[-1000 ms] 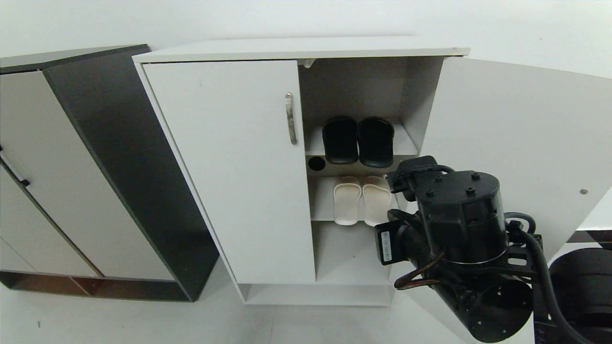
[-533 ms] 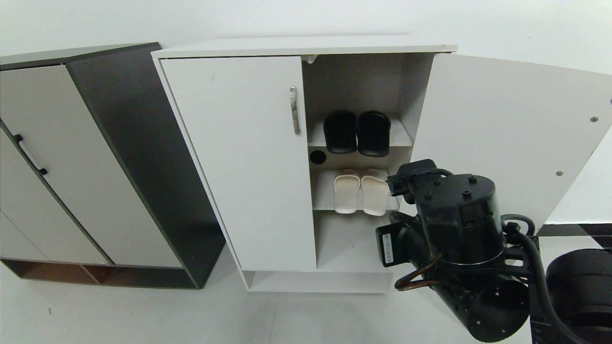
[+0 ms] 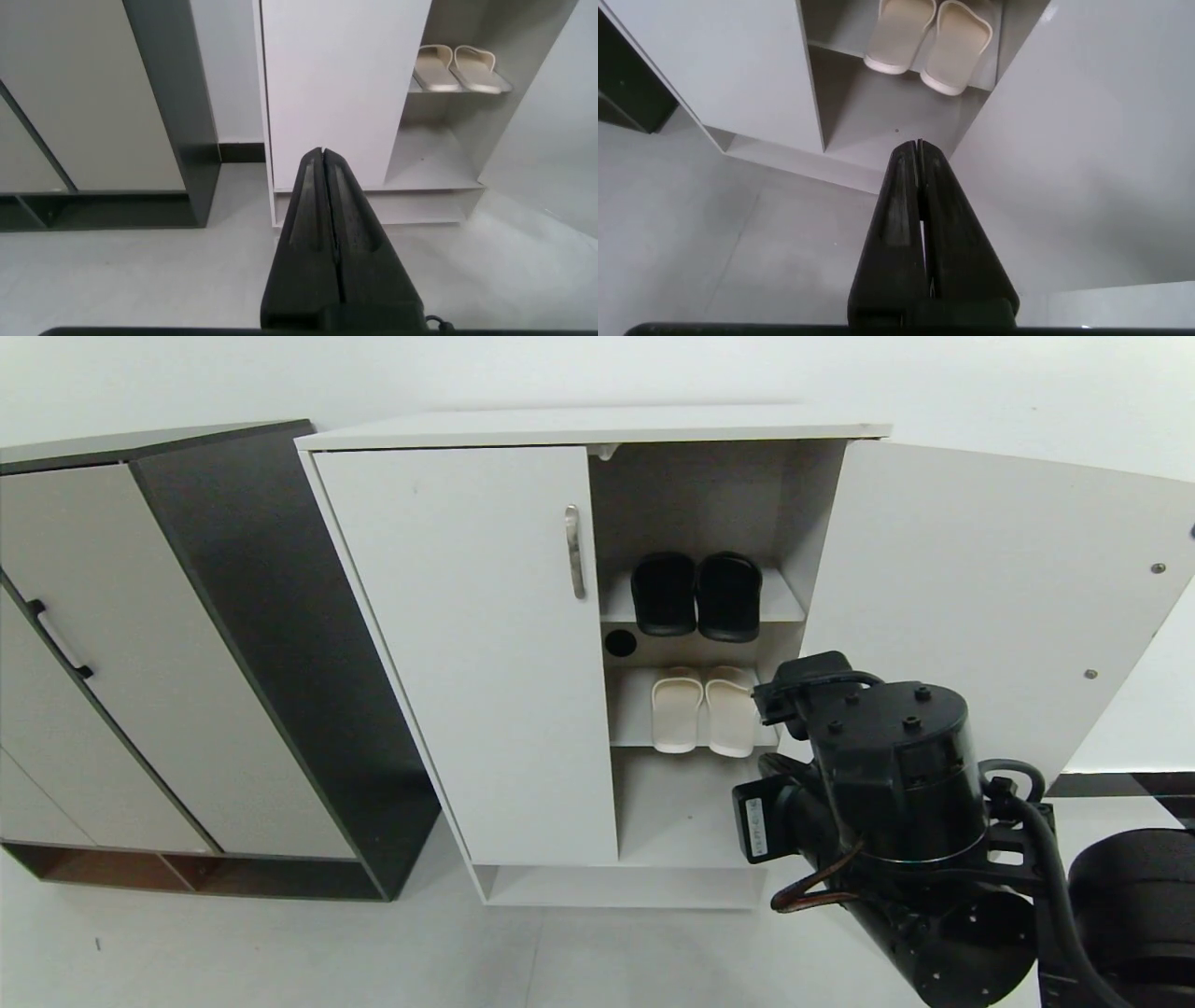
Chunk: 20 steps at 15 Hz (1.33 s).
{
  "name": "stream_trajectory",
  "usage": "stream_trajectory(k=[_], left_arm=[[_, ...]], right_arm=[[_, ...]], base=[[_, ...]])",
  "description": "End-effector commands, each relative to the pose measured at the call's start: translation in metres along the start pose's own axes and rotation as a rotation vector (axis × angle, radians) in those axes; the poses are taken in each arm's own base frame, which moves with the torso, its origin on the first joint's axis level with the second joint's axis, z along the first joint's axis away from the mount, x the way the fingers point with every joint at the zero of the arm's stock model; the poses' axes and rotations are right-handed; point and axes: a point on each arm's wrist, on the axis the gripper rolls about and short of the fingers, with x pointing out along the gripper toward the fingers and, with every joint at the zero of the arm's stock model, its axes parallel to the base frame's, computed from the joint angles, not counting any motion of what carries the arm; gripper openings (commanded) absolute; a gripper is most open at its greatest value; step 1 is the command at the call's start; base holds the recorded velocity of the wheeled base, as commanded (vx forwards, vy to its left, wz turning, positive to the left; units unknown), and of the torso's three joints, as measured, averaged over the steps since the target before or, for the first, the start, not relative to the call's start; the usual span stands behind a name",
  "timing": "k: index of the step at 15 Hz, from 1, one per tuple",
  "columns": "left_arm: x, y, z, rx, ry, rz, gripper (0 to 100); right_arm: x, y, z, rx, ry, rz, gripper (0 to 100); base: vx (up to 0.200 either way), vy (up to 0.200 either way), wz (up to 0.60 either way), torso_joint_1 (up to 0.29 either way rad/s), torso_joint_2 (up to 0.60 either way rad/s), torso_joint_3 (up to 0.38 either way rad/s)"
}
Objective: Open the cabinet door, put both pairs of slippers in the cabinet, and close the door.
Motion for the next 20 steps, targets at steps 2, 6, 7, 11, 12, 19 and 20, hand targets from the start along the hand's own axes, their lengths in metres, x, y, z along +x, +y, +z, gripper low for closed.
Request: stream_trajectory(k=[2,6,7,11,12,19,20], left_arm=[[0.0001,0.0000,0.0000,-0.001,0.001,0.001,0],[0.0001,0.0000,0.0000,-0.001,0.001,0.001,0],[0.0001,0.0000,0.0000,-0.001,0.001,0.001,0],[0.0002,0.0000,-0.0004,-0.001,0.003,0.001,0],[0.0000,0.0000,0.0000,-0.001,0.000,0.001,0],[0.0001,0.0000,0.0000,0.001,0.001,0.001,0],[0.0000,0.0000,0.0000,0.001,0.000,0.001,0]], right_arm=[[0.0000,0.0005,-0.0022,-0.009,0.005,0.001,0],[0.0000,0.0004,-0.0026,-0.013,0.006,0.001,0],[-0.0003,0.0007,-0.0028,-0.014,0.007,0.003,0],[-0.0019,0.0018,-0.0026,-0.016,0.005,0.007,0],[-0.0019,0.0018,-0.0031,-0.018,0.006,0.007,0],[-0.0019,0.0018,-0.0031,-0.018,0.006,0.007,0],[-0.0019,0.0018,-0.0031,-0.018,0.006,0.007,0]], base=[[0.000,0.000,0.00,0.000,0.00,0.000],[0.000,0.000,0.00,0.000,0.00,0.000],[0.000,0.000,0.00,0.000,0.00,0.000],[0.000,0.000,0.00,-0.001,-0.05,-0.055],[0.000,0.000,0.00,0.012,-0.26,-0.300],[0.000,0.000,0.00,0.058,-0.41,-0.354],[0.000,0.000,0.00,0.119,-0.47,-0.349]])
